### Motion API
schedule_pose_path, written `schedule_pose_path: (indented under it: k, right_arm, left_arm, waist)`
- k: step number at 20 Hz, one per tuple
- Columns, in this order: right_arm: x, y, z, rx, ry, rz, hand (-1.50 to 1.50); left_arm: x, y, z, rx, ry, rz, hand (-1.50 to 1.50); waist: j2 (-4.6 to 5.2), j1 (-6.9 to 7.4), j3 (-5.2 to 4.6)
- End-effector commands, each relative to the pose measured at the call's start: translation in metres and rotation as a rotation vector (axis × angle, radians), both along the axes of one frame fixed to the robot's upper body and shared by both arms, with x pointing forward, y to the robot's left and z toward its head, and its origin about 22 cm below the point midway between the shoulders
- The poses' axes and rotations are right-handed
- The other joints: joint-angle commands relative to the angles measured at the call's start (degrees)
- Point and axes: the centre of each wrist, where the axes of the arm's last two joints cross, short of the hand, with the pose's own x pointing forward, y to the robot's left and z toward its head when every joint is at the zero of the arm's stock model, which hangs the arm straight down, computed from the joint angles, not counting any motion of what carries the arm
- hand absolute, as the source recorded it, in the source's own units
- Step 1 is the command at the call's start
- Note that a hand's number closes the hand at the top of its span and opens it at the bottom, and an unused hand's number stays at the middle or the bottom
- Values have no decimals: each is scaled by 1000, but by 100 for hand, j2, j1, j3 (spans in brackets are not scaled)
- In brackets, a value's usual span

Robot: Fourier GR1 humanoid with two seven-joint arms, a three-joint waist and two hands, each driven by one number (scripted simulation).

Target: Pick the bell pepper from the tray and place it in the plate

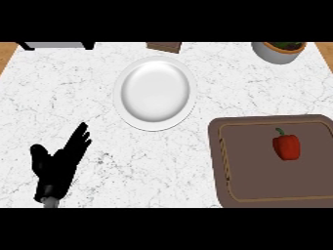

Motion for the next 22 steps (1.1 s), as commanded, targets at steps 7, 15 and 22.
schedule_pose_path:
  k: [7,15,22]
  right_arm:
    - [-24,-47,-14,-140,87,39,-150]
    - [-18,-19,32,-467,449,203,-150]
    - [-8,28,24,-569,589,167,-150]
  left_arm:
    - [13,-26,-7,-25,19,-16,0]
    - [13,-14,-7,-25,27,-17,0]
    - [7,-6,-7,-21,42,-23,0]
  waist:
    - [-51,73,-1]
    - [-73,46,-13]
    - [-62,98,-4]
